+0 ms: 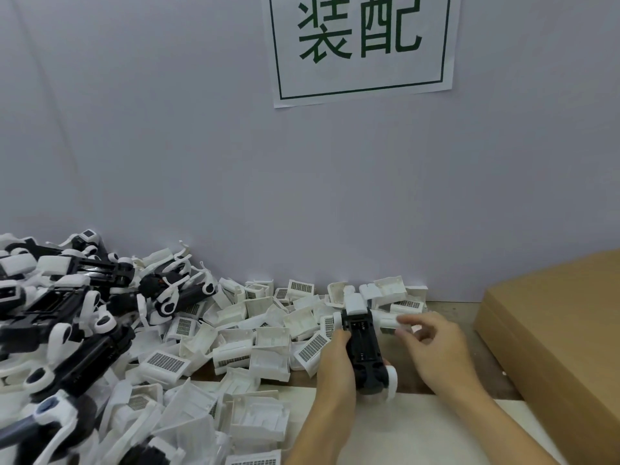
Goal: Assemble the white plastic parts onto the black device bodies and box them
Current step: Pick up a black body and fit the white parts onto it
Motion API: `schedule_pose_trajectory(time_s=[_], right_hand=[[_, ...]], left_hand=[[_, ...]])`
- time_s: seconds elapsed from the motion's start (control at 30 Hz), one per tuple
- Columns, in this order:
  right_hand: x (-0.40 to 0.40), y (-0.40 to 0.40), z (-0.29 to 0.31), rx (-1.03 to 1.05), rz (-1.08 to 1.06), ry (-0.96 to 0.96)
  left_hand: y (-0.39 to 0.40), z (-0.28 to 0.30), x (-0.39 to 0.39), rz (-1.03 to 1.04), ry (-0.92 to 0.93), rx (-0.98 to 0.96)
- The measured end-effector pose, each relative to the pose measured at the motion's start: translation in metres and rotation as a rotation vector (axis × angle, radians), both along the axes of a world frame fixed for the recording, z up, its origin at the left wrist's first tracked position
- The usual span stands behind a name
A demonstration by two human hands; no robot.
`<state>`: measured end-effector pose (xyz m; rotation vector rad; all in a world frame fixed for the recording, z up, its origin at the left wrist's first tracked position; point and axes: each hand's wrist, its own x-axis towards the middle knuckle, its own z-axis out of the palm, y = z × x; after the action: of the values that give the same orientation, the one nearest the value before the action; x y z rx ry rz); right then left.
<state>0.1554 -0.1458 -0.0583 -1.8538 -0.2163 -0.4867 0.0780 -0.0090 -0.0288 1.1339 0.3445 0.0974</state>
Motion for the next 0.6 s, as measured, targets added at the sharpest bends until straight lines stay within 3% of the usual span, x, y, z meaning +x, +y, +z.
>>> schedule_pose_trajectory(time_s=[0.17, 0.27, 0.37, 0.47, 0.6], right_hand=[[-0.001, -0.007, 0.007, 0.333, -0.051, 0.201], [-0.005, -0.009, 0.015, 0.81, 0.133, 0.379], [-0.019, -0.011, 0.023, 0.961, 0.301, 0.46], [-0.037, 0.001, 0.025, 0.845, 0.34, 0.479], [-0.053, 0.015, 0.014, 0.241, 0.103, 0.305]], left_hand=[[0.001, -0.003, 0.002, -0.014, 0.021, 0.03], [0.001, -0.004, 0.002, -0.012, 0.022, 0.041], [-0.001, -0.004, 0.002, 0.006, 0.016, 0.045], [-0.004, -0.001, 0.0, 0.013, -0.01, 0.032], [-0.008, -0.003, -0.003, -0.042, -0.107, 0.222]])
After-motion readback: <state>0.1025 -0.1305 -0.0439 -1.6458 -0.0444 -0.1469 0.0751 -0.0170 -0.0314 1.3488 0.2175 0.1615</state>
